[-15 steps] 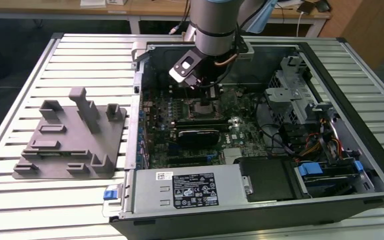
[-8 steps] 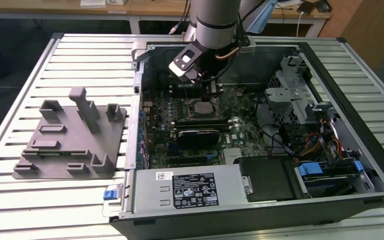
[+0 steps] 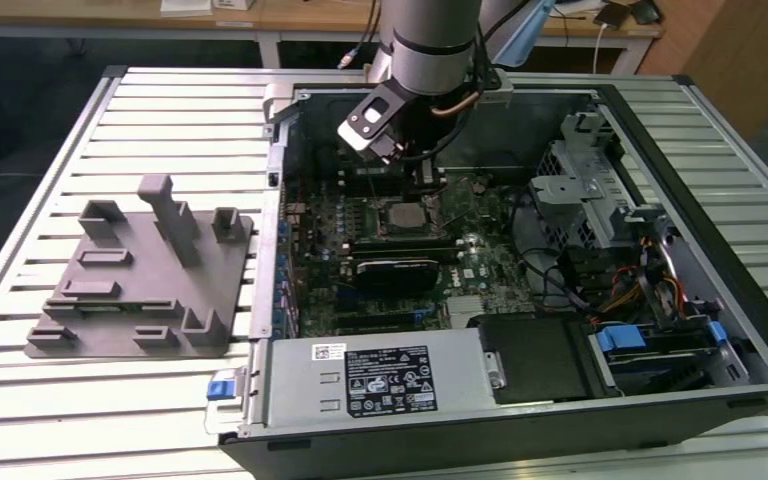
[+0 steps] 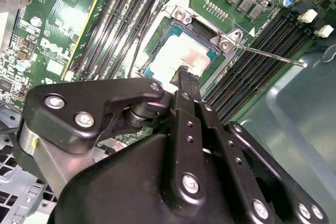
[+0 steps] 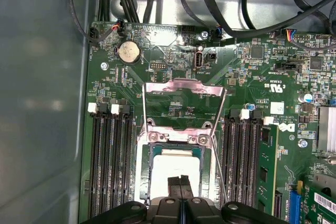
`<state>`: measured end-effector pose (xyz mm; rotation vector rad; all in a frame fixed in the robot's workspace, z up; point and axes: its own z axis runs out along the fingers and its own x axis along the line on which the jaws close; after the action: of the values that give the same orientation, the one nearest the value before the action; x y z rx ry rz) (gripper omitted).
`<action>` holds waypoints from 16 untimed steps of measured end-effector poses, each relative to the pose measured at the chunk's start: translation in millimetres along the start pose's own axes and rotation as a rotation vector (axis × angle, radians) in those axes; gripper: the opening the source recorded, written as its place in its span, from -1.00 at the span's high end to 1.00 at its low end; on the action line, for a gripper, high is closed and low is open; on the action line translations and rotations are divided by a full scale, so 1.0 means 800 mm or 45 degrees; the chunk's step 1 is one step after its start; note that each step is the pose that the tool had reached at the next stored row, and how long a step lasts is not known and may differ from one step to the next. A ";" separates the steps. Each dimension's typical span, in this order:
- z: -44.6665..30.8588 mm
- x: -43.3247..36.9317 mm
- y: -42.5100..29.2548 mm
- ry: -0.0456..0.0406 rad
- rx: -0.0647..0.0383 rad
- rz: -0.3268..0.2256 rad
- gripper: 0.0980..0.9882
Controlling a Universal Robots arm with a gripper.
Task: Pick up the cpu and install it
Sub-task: 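Close the cpu cover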
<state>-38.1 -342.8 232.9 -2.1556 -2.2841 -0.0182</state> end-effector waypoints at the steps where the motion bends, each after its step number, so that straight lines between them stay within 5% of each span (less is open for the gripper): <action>1: 0.0000 0.000 0.0000 0.000 0.000 0.000 0.98; 8: -0.0025 0.000 0.0000 0.000 0.000 0.000 0.98; 16: -0.0173 0.000 0.0001 0.000 0.000 0.000 0.98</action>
<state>-38.2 -342.8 246.7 -2.1556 -2.2840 -0.0182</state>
